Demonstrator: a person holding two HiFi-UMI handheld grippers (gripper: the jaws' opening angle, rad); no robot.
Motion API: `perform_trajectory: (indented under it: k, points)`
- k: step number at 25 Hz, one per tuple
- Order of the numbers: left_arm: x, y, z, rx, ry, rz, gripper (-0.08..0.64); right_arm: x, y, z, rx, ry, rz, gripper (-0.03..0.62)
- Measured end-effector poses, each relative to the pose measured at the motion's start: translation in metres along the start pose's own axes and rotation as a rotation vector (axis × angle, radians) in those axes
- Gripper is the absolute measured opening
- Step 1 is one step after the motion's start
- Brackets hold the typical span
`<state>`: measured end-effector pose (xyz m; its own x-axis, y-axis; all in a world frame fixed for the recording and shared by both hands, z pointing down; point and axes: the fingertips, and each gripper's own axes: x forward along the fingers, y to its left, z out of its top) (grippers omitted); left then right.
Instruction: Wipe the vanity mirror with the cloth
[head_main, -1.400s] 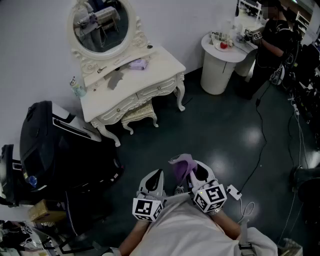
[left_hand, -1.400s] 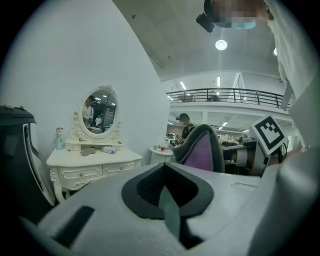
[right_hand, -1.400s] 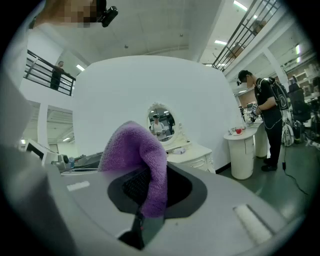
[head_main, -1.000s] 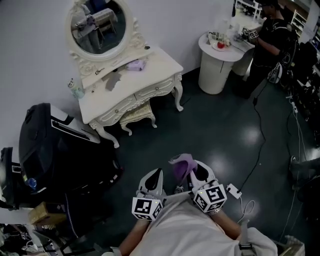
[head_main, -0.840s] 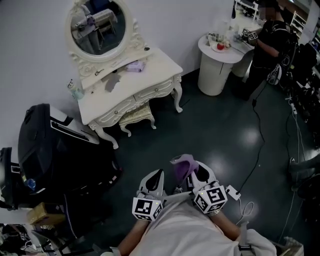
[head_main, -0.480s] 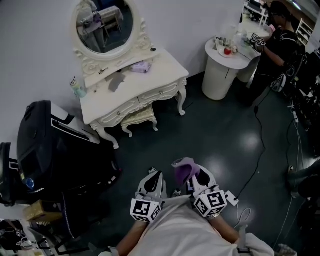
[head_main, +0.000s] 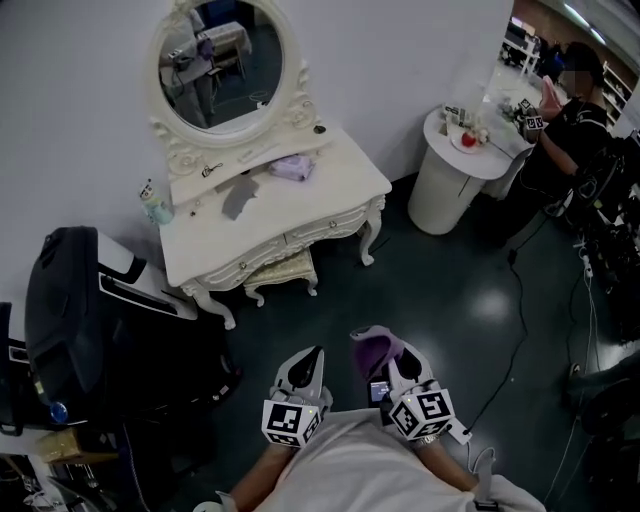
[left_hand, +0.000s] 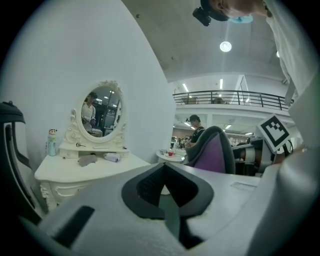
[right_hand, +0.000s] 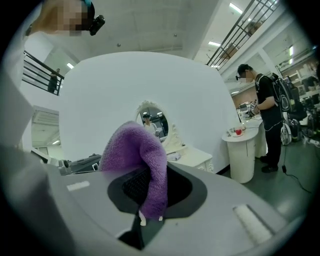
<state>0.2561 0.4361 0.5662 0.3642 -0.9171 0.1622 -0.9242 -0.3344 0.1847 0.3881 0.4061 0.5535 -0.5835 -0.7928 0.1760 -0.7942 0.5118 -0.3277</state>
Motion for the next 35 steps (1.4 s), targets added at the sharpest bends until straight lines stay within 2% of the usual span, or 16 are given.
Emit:
perform_trajectory:
  k: [3,7,12,18,25,31,35]
  points:
    - [0.022,0.04,0.026,0.003,-0.038,0.002,0.002,0.044,0.01,0.018,-0.012,-0.012,0.01,0.063]
    - [0.044,0.089,0.044,0.004,-0.052,0.014,0.001,0.095,0.013,0.029,0.008,-0.022,-0.022,0.063]
    - [0.056,0.144,0.054,-0.001,-0.051,0.047,0.0,0.149,0.021,0.03,0.027,-0.02,-0.034,0.063]
    - [0.065,0.181,0.053,-0.044,-0.034,0.091,0.002,0.193,0.025,0.031,0.021,0.02,-0.021,0.063]
    - [0.094,0.224,0.054,-0.074,-0.026,0.159,0.002,0.255,0.014,0.03,0.028,0.065,0.017,0.064]
    - [0.153,0.258,0.078,-0.088,-0.026,0.212,0.002,0.332,-0.005,0.06,0.014,0.07,0.103,0.064]
    - [0.207,0.276,0.101,-0.088,-0.06,0.226,0.002,0.386,-0.025,0.083,-0.016,0.074,0.17,0.064]
